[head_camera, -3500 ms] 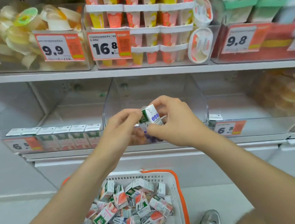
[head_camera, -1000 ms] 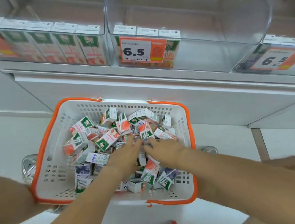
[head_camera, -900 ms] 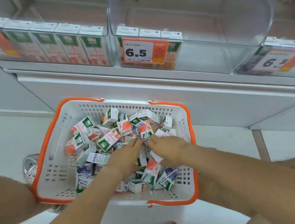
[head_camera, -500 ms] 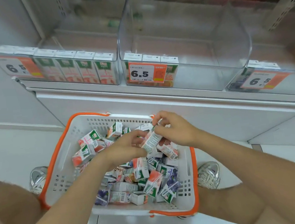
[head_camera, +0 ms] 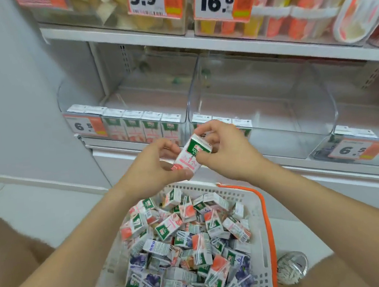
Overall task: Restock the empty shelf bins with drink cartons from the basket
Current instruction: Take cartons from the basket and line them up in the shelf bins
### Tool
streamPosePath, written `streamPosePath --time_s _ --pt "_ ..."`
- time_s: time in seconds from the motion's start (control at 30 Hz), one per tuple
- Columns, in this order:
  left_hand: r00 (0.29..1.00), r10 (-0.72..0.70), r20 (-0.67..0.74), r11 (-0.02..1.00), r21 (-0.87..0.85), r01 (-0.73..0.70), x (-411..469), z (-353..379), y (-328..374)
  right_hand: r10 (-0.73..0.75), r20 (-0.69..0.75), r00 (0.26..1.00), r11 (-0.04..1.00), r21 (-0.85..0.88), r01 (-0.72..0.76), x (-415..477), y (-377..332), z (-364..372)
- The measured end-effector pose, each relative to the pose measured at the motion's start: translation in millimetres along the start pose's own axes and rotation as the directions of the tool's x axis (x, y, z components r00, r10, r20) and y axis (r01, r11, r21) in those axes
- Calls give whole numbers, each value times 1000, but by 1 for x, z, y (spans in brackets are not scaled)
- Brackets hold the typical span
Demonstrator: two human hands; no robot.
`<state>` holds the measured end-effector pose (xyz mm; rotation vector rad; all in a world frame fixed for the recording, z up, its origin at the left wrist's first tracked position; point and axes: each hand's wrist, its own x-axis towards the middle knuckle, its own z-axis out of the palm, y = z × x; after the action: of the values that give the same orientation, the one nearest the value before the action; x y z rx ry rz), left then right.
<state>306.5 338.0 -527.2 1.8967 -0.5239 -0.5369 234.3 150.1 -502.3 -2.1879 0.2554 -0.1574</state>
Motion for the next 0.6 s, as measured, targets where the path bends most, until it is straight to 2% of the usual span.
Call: streamPosePath --time_s 0.07,0.13,0.2,0.27,0.33,0.43,0.53,0.6 --pt "996 63 -57 988 144 -54 10 -20 14 -59 -111 992 998 -27 56 13 -20 -1" --pt "982 145 -118 925 369 -92 23 -44 22 -139 -209 968 988 -96 121 23 -36 -1" --pt "959 232 -163 798 596 -92 37 -72 24 -210 -282 936 976 -121 182 35 -51 1" --pt "932 309 -192 657 752 -63 52 -93 20 -242 -336 910 970 -93 224 44 -61 4" --pt "907 360 -217 552 833 -19 64 -108 12 -261 -370 892 965 -68 255 55 -70 10" --pt "893 373 -251 467 883 53 74 -111 -3 -270 -375 887 961 -50 271 67 -77 19" --pt "868 440 -229 339 938 76 80 -106 -14 -259 -362 895 965 -58 256 76 -75 27" --pt "875 440 -201 282 956 78 85 -110 -13 -255 -358 898 967 -68 247 80 -72 31"
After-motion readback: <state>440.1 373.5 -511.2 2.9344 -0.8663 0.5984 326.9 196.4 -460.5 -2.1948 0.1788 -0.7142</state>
